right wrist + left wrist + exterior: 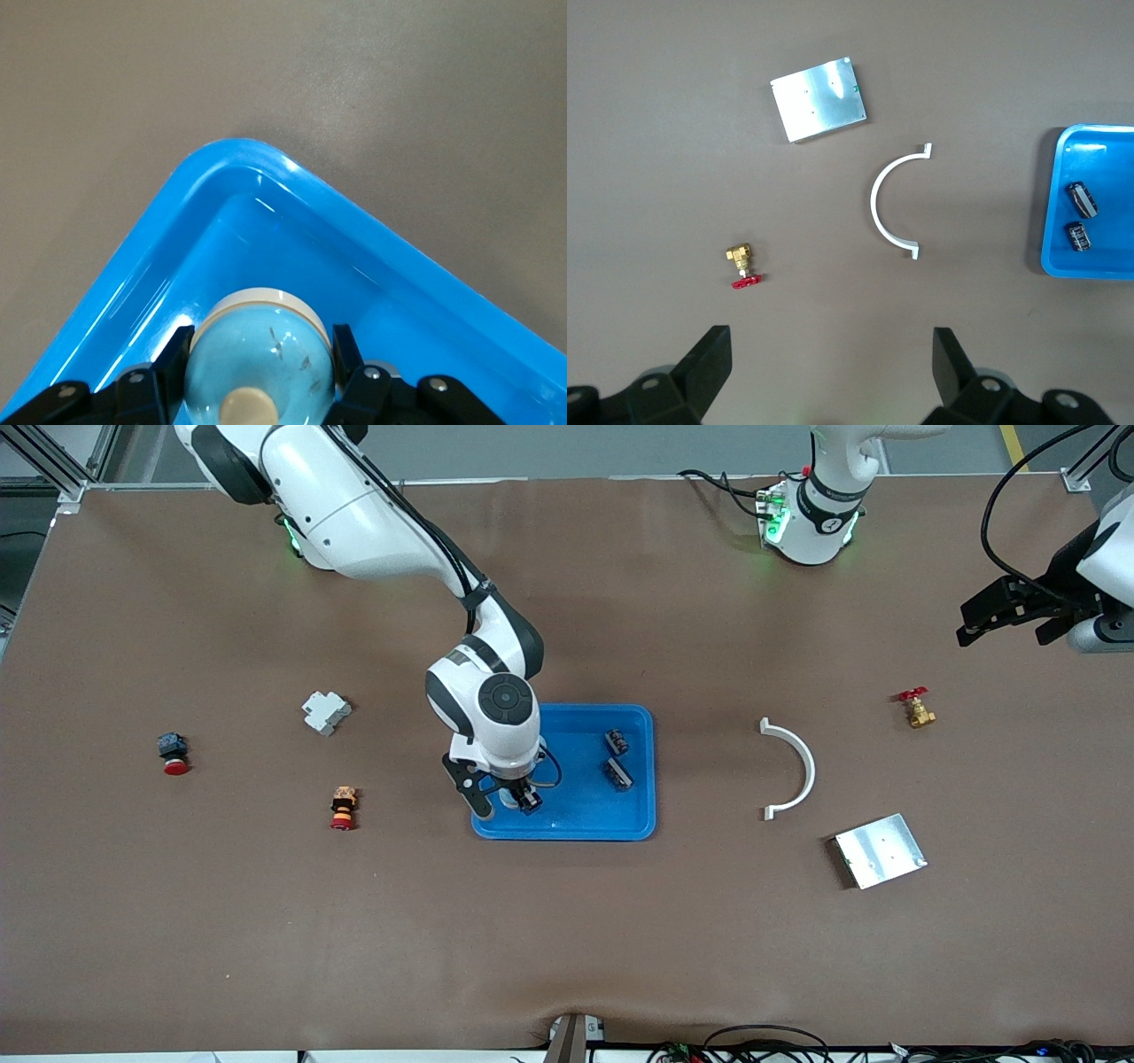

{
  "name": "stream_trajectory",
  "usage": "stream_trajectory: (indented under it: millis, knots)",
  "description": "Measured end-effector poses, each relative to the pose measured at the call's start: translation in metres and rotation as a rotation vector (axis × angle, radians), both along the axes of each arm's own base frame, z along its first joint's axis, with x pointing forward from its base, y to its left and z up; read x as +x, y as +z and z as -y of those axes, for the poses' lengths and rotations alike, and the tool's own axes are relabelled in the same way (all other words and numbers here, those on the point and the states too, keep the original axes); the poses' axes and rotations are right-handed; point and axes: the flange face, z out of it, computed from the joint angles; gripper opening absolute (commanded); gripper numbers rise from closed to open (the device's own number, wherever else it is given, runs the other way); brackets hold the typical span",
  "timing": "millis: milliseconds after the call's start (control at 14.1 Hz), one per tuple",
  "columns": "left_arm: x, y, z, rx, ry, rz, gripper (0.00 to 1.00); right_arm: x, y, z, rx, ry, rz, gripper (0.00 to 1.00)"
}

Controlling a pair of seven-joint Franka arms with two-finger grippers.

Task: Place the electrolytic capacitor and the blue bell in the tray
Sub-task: 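Carry the second blue bell over the tray with the right gripper, then lower the bell into the tray and open the right gripper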

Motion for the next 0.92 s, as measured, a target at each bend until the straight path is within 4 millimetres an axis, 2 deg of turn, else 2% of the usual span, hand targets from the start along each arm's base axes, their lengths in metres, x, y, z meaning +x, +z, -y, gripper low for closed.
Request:
stream_trajectory:
  millis: [919]
  knots:
    - [0.001,-0.002,0.002,0.0,-0.003,-0.004,1.0,0.004,-0.03,-0.015,0.03,-0.035,0.034,0.0]
